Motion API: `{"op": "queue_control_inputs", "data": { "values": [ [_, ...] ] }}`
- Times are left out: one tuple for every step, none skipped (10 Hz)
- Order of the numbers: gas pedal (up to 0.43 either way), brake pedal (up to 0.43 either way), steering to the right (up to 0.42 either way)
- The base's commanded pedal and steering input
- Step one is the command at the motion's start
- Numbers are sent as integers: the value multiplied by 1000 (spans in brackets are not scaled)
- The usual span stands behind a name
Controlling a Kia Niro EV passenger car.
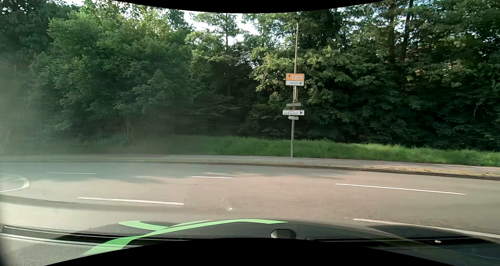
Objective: Follow the waypoints while adhering to traffic rules and regulations
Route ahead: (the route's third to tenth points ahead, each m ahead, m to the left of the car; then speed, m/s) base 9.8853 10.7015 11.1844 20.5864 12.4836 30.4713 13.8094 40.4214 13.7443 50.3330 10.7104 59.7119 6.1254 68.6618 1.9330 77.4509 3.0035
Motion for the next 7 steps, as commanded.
{"op": "queue_control_inputs", "data": {
  "values": [
    [311, 0, -370],
    [311, 0, -374],
    [287, 0, -388],
    [280, 0, -406],
    [280, 0, -409],
    [280, 0, -404],
    [280, 0, -387]
  ]
}}
